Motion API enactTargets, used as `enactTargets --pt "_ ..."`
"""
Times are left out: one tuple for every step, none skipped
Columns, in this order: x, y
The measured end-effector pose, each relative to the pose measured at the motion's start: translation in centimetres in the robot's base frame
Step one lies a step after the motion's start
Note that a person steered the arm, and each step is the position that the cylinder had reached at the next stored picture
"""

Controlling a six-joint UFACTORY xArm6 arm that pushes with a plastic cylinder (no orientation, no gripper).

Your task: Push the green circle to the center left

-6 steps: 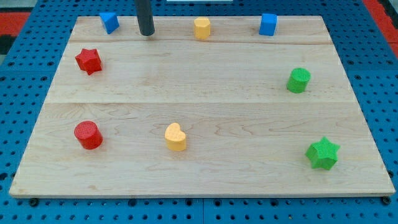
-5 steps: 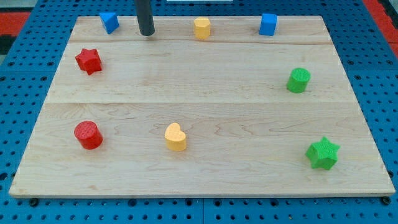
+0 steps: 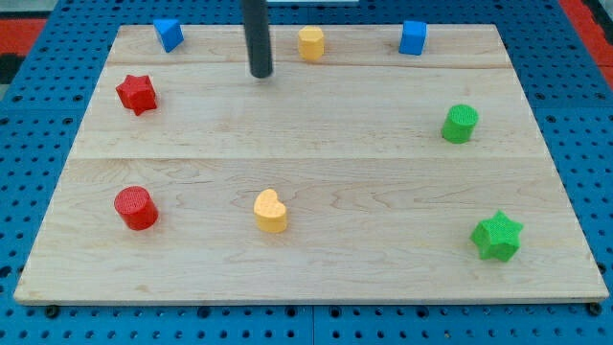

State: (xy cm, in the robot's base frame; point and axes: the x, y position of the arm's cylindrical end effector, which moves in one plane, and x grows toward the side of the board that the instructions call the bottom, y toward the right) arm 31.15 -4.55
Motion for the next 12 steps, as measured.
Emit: enactTargets --pt "4.9 3.4" --pt "8.4 8.9" --pt "10.5 15.8" --pt "13.6 22.5" --pt "17.0 25.1" --pt "16.9 31.8" --pt "13.4 32.1" --pt "11.7 32.1" --pt "10.8 32.5" --pt "10.7 32.6" --pt "10.7 32.6" --pt "10.7 31.7"
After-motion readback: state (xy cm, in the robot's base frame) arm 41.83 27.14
